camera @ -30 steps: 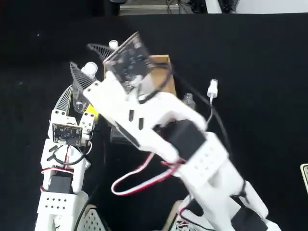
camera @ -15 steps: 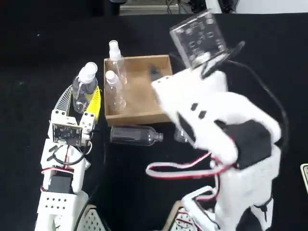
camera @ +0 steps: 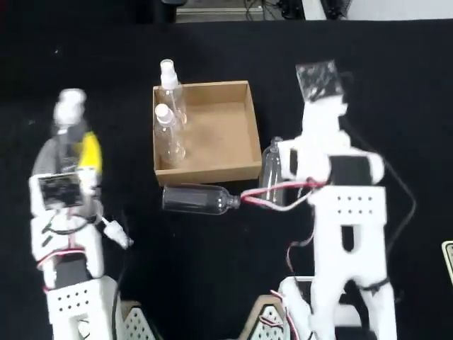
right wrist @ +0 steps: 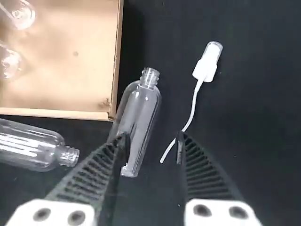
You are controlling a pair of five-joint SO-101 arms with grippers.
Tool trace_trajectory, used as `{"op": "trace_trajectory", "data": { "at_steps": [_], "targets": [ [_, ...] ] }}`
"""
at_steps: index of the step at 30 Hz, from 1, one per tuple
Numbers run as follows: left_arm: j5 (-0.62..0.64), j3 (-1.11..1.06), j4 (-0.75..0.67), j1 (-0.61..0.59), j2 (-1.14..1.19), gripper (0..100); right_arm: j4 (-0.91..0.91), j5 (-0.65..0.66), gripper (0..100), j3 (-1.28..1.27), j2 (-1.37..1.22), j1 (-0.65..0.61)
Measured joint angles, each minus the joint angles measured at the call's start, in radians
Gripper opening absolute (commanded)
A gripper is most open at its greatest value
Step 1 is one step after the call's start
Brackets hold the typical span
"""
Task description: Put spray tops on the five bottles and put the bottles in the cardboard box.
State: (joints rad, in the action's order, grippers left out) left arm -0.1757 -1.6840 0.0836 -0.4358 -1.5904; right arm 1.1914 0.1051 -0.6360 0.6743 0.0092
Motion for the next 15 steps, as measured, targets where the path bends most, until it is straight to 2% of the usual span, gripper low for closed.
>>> {"op": "trace_trajectory", "data": {
  "at_steps": [7, 15],
  "targets": [
    [0.238, 0.000, -0.020, -0.255, 0.000, 3, -0.259, 0.000, 13.1, -0.408, 0.209, -0.120],
    [0.282, 0.000, -0.201, -0.275, 0.006, 3, -0.388, 0.000, 13.1, -0.647, 0.350, -0.173]
  ]
}}
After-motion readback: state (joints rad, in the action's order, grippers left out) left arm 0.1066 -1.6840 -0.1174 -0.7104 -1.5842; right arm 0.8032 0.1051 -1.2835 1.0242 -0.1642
